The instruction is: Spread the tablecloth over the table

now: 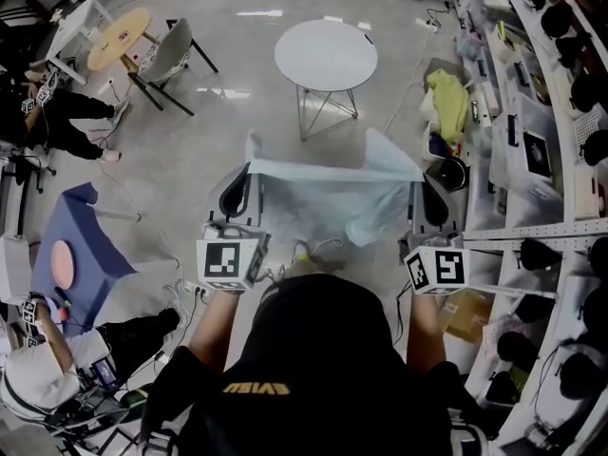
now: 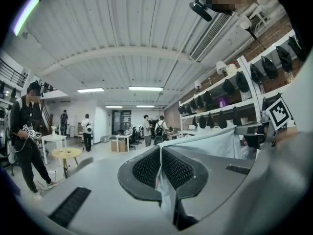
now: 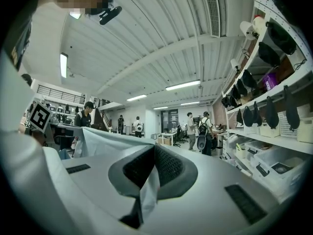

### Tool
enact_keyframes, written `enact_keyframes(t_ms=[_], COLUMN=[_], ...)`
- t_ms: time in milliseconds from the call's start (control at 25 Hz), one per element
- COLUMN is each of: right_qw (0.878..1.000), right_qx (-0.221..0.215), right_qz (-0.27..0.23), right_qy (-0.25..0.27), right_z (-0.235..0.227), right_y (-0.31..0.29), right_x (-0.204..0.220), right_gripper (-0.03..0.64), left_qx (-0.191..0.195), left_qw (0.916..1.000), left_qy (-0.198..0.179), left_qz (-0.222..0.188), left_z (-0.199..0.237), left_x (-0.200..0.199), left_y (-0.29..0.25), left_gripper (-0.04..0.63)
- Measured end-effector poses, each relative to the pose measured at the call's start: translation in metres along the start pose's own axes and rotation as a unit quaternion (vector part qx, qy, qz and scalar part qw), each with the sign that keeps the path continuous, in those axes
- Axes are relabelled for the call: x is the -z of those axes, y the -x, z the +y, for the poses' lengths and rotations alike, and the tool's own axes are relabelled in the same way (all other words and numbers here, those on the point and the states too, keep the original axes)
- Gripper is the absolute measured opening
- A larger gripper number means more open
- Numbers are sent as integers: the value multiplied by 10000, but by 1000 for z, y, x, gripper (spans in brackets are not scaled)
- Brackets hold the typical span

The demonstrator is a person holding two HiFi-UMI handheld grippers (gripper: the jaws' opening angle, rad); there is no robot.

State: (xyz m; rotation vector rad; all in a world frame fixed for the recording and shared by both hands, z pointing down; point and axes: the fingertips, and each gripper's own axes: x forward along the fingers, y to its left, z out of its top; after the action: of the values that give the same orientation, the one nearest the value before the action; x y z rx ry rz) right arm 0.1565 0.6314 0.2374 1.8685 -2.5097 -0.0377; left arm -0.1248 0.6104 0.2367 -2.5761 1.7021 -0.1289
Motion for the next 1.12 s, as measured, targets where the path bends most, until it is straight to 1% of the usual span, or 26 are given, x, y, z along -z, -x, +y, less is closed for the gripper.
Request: enact_keyframes(t_ms=[360, 560, 720, 800, 920, 1000, 1120], right_qw=[9999, 9996, 9991, 9989, 9988, 9986, 9982], right_qx=[99, 219, 310, 338, 375, 378, 372], right_qz=[-29, -88, -34, 12, 199, 325, 419], right_qy=[132, 176, 294, 311, 250, 197, 212], right_z=[4, 4, 10, 18, 28, 33, 34], right_y=[-19, -37, -47, -52, -58, -61, -70], right_x=[-7, -9, -10, -6, 10, 18, 20], right_gripper=[3, 3, 3, 3, 3, 3, 3], left_qx=[44, 130, 238, 305, 447, 487, 501], left_qw=[9999, 9995, 9988, 9988, 9988, 9984, 9981], left_qy=[-8, 172, 281, 281, 180, 229, 279], left_qz=[-102, -222, -327, -259, 36, 186, 220], left_z=[16, 26, 35, 44, 57, 63, 70], left_x=[-5, -12, -14, -6, 18, 29, 34], left_y=[-9, -24, -25, -25, -28, -31, -41], left_gripper=[21, 21, 21, 21, 21, 21, 21])
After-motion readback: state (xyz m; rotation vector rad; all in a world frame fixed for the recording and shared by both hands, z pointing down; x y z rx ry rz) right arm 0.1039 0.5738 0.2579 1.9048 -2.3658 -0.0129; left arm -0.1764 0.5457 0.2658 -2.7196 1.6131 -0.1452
